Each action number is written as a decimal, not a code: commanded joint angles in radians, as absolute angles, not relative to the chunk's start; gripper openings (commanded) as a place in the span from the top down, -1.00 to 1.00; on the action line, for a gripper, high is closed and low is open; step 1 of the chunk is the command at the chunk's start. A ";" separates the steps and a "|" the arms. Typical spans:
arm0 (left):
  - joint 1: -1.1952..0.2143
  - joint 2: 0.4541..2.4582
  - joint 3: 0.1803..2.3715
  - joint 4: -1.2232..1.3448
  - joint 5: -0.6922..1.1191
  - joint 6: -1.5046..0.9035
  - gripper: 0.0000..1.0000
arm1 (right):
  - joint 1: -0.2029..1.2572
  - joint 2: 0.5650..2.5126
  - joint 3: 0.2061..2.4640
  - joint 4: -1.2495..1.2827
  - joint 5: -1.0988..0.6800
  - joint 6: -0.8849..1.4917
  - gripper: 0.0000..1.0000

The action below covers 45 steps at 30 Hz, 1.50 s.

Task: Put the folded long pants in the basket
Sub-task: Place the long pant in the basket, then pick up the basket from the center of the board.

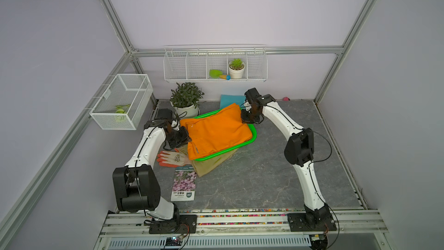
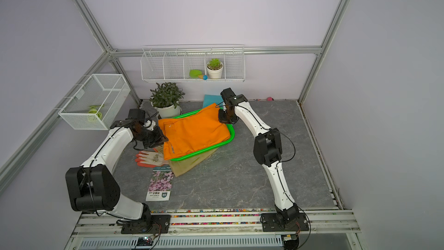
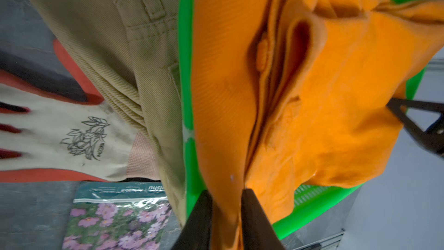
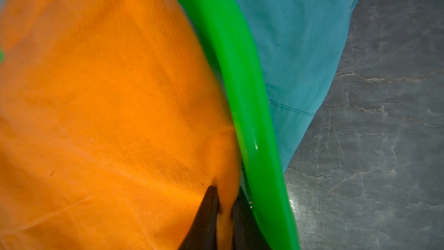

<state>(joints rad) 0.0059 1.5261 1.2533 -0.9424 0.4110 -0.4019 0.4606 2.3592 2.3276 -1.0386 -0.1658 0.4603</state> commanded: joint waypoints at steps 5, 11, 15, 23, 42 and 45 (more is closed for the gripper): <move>0.009 1.409 1.338 -0.998 0.345 -0.378 -0.16 | 0.409 2.167 2.211 -0.920 -0.134 0.337 -0.08; 0.009 1.383 1.282 -0.967 0.348 -0.373 -0.35 | 0.409 2.255 2.249 -0.952 -0.123 0.289 -0.28; 0.009 1.391 1.252 -0.959 0.336 -0.372 -0.38 | 0.415 2.309 2.275 -0.941 -0.187 0.291 -0.29; 0.009 1.429 1.224 -0.931 0.315 -0.384 -0.39 | 0.438 2.397 2.312 -0.964 -0.200 0.295 0.16; 0.009 1.559 1.149 -0.785 0.382 -0.426 0.65 | 0.444 2.378 2.285 -0.990 -0.204 0.291 0.73; 0.009 1.541 1.156 -0.802 0.347 -0.415 1.00 | 0.442 2.360 2.283 -0.986 -0.207 0.300 0.95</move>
